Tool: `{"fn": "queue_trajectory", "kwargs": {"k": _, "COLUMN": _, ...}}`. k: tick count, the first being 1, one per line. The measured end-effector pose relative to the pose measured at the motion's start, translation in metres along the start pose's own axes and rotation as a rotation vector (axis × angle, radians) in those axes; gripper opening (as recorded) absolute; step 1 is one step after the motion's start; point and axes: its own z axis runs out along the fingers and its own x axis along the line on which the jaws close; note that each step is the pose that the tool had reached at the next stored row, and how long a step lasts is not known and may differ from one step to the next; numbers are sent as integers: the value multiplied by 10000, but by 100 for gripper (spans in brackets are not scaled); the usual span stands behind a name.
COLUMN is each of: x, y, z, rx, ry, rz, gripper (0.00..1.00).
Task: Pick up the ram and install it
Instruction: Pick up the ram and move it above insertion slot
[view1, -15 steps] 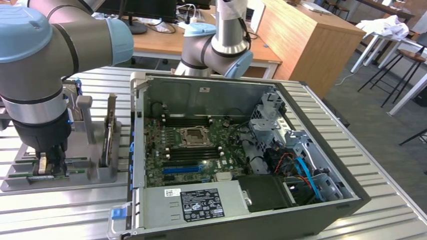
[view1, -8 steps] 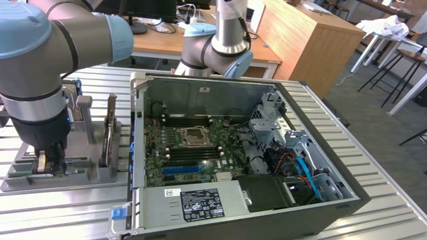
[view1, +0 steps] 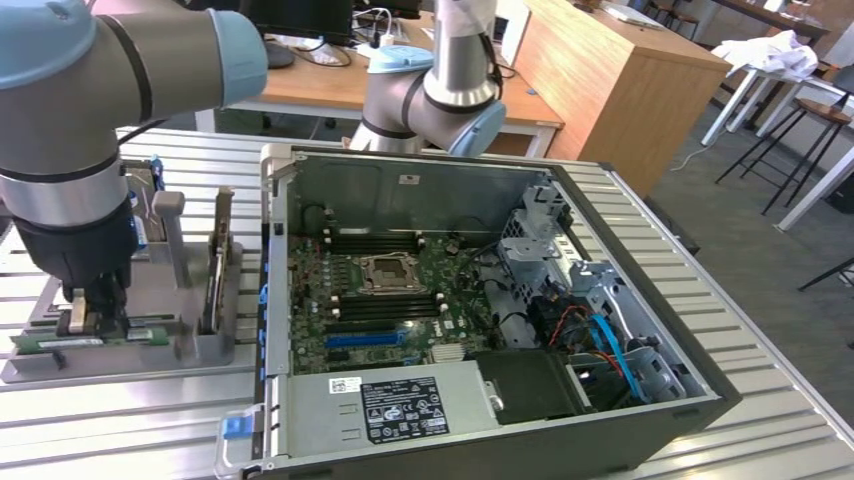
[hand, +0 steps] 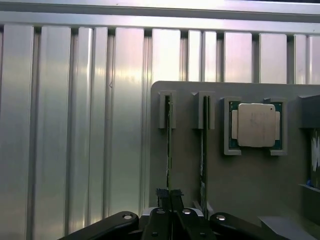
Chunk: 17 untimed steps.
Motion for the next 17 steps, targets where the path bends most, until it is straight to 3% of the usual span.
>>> {"fn": "queue_trajectory", "kwargs": {"k": 17, "x": -11, "y": 21, "z": -519, "rx": 9, "ry": 29, "rz": 208, "gripper": 11}}
